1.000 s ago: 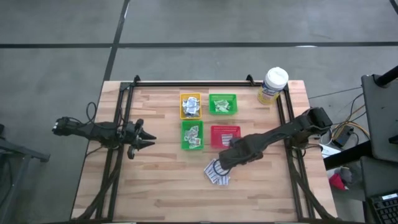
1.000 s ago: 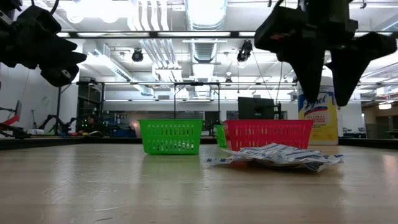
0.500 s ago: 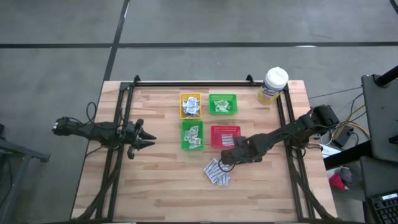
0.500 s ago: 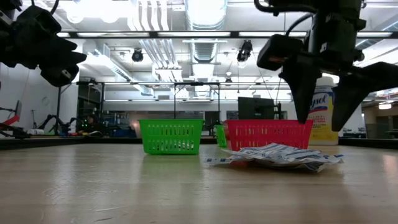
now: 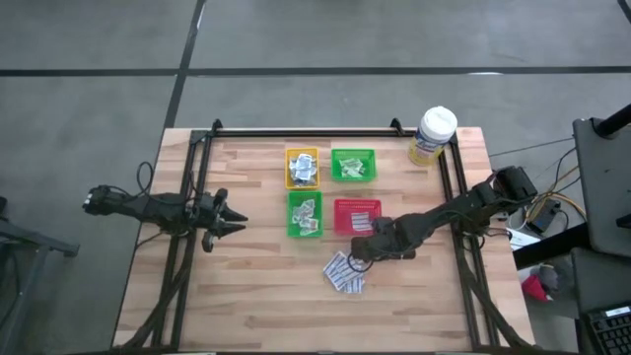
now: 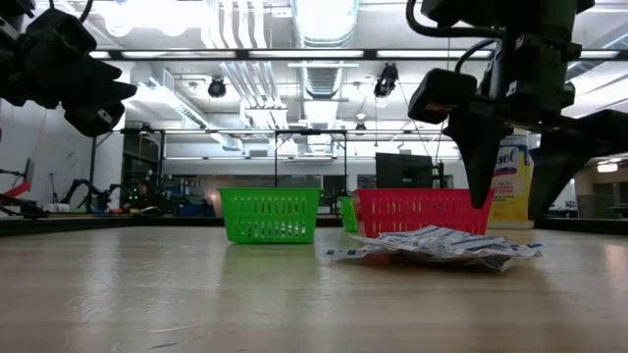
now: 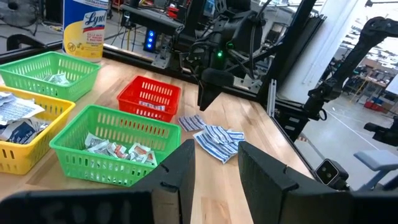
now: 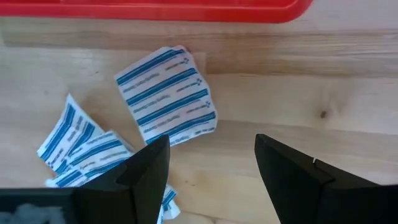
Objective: Pick & Place First Aid Supplies
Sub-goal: Put the blue bandage pack into the red bin
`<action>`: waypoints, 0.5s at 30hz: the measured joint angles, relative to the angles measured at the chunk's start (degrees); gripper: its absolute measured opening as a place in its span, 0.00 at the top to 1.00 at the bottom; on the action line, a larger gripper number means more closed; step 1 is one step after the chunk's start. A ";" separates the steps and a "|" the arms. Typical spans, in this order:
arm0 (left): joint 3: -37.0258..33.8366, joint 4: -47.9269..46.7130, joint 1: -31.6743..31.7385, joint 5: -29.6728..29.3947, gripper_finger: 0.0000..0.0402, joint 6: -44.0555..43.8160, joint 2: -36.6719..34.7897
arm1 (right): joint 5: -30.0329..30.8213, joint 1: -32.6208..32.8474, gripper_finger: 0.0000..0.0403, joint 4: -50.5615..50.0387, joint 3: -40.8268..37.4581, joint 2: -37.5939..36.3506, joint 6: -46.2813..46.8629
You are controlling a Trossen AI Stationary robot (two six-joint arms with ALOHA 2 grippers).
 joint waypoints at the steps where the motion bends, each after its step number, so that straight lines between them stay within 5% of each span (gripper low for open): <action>1: 0.00 0.00 0.00 0.00 0.71 0.00 0.00 | 0.00 0.00 0.42 0.09 -0.22 0.00 0.24; 15: 0.02 0.00 -0.01 0.00 0.71 0.35 0.00 | -0.12 -0.02 0.42 0.75 -0.76 0.04 2.17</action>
